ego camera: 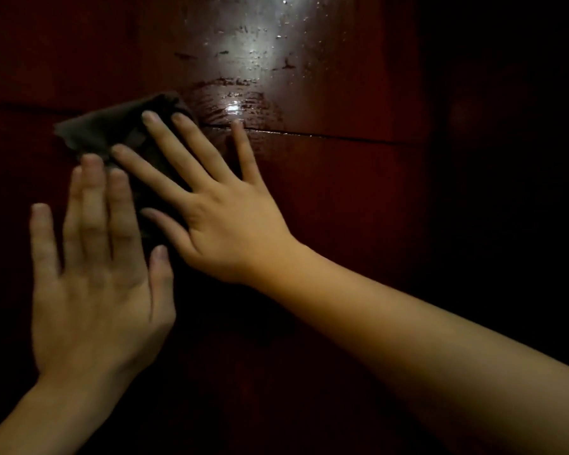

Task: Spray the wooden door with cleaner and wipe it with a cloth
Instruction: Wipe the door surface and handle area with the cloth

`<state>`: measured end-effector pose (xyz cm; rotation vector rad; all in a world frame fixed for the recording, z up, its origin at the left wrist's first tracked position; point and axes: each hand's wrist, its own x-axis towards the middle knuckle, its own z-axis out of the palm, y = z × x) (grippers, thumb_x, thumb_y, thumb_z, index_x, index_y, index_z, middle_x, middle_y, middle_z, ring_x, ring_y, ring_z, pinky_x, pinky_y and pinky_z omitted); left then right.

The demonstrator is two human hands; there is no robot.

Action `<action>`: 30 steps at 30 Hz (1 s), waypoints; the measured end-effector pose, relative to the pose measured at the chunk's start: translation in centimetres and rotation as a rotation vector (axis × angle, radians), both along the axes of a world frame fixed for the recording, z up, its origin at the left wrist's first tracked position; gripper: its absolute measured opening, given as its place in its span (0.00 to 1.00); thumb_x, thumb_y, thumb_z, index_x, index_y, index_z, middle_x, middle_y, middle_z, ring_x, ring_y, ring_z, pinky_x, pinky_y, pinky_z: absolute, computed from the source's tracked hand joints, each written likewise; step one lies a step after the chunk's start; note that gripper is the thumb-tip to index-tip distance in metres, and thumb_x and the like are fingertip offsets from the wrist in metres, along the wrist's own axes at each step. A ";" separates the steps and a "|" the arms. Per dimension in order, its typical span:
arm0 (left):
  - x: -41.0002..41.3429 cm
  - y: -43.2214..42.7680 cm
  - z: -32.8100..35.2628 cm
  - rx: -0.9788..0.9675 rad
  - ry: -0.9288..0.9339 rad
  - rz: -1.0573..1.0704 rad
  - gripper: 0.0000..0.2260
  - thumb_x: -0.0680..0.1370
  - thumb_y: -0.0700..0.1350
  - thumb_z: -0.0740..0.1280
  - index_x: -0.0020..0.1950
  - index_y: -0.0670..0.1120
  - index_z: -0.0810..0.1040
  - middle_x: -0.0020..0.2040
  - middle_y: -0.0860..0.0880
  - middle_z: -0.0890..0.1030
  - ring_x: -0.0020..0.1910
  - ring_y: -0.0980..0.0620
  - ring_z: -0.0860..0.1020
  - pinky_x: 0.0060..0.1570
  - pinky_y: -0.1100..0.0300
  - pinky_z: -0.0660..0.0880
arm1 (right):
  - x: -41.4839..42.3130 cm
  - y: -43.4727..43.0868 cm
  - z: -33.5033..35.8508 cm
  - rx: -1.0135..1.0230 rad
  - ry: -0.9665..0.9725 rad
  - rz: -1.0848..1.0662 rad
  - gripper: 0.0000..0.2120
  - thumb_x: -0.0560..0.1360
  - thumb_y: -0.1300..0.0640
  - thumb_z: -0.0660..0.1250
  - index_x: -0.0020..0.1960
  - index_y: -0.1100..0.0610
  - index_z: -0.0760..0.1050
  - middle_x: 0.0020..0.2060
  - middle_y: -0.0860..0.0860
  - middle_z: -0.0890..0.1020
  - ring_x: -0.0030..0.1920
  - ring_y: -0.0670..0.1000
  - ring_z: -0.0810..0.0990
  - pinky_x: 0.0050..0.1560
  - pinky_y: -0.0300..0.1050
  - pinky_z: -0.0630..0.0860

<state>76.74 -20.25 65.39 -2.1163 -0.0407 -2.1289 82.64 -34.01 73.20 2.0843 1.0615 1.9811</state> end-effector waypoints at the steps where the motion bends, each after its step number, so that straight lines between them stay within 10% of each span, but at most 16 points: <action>1: -0.1 -0.2 0.1 -0.009 0.015 0.006 0.31 0.86 0.54 0.47 0.85 0.43 0.43 0.85 0.39 0.46 0.85 0.43 0.45 0.77 0.28 0.55 | 0.6 -1.0 -0.3 0.011 0.010 0.001 0.29 0.83 0.36 0.45 0.83 0.40 0.48 0.84 0.49 0.48 0.83 0.51 0.44 0.77 0.66 0.41; 10: 3.8 -8.4 4.1 0.196 0.207 0.188 0.31 0.83 0.55 0.52 0.85 0.43 0.54 0.86 0.43 0.47 0.85 0.44 0.47 0.81 0.33 0.47 | 11.9 -19.6 -3.3 0.596 0.543 -0.043 0.32 0.83 0.37 0.40 0.83 0.48 0.38 0.83 0.53 0.40 0.82 0.52 0.38 0.80 0.64 0.41; 19: 5.8 -10.5 0.0 0.241 0.300 0.202 0.30 0.86 0.55 0.45 0.85 0.43 0.44 0.86 0.42 0.43 0.85 0.45 0.42 0.81 0.35 0.42 | 8.6 -15.9 -17.1 0.272 0.494 -0.032 0.34 0.84 0.40 0.47 0.83 0.49 0.37 0.82 0.56 0.38 0.82 0.56 0.36 0.80 0.63 0.43; 30: 5.4 -11.0 -0.6 0.144 0.340 0.083 0.28 0.87 0.55 0.44 0.84 0.45 0.46 0.84 0.40 0.54 0.83 0.39 0.54 0.79 0.35 0.49 | 11.7 -16.4 -8.5 0.581 0.365 0.118 0.30 0.86 0.44 0.47 0.83 0.57 0.51 0.82 0.61 0.50 0.83 0.60 0.46 0.79 0.67 0.44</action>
